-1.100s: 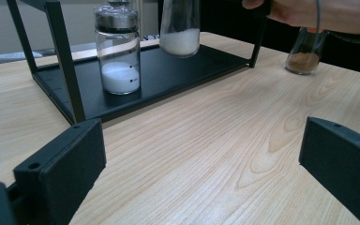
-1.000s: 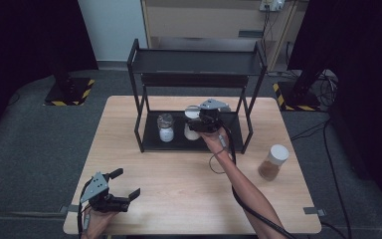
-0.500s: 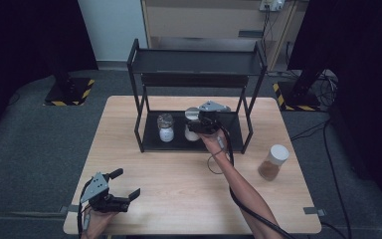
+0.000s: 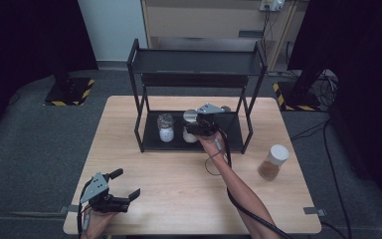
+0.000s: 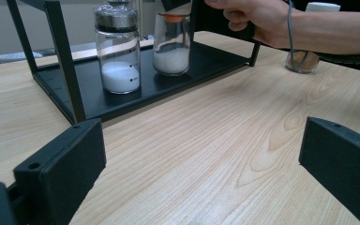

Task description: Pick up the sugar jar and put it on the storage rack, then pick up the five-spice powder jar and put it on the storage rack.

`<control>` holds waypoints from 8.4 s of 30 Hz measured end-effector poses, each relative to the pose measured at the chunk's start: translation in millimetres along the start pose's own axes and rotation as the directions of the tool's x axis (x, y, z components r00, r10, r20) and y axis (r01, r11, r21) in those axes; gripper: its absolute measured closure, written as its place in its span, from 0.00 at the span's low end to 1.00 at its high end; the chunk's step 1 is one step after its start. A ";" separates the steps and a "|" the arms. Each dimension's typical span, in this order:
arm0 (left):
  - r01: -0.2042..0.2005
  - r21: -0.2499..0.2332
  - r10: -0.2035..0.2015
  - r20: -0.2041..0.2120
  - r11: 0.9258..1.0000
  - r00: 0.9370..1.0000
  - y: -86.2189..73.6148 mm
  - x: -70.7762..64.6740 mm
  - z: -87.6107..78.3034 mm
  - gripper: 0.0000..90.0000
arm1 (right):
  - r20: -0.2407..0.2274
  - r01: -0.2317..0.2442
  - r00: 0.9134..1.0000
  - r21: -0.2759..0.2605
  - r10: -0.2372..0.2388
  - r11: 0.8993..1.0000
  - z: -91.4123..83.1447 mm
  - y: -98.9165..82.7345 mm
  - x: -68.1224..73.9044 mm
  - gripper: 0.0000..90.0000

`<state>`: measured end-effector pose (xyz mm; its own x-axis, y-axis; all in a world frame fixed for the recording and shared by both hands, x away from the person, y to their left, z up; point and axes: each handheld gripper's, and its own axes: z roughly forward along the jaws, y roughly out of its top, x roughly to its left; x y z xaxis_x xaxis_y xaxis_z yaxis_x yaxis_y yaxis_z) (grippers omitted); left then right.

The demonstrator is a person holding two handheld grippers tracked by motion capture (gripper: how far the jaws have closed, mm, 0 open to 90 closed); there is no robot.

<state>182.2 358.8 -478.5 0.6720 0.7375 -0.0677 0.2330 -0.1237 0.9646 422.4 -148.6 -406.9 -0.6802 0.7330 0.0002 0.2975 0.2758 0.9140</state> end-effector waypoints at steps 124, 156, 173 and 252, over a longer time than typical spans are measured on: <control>0.001 -0.001 -0.001 0.022 1.000 1.000 0.8 0.6 1.5 0.00 | -0.056 0.059 0.996 -0.208 -0.072 0.976 -284.9 -85.7 0.5 0.10; -0.013 -0.011 0.014 0.035 1.000 0.999 0.8 0.1 1.3 0.00 | 0.079 0.034 0.997 -0.124 -0.024 0.992 -295.0 -154.1 -1.4 0.10; -0.022 -0.023 0.023 0.056 1.000 0.998 0.2 1.2 2.0 0.00 | 0.077 0.036 0.997 -0.127 -0.027 0.991 -292.9 -161.2 -4.5 0.10; -0.014 -0.024 0.015 0.050 1.000 0.999 0.3 0.9 0.9 0.00 | 0.195 -0.026 0.979 -0.121 0.050 0.992 -317.9 -127.7 -12.0 0.04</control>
<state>183.5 358.8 -478.5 0.7094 0.7017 -0.0659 0.2070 -0.1181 0.9712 179.5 -390.3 -394.6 -0.5205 0.8532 -0.0333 0.2319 0.1788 0.9562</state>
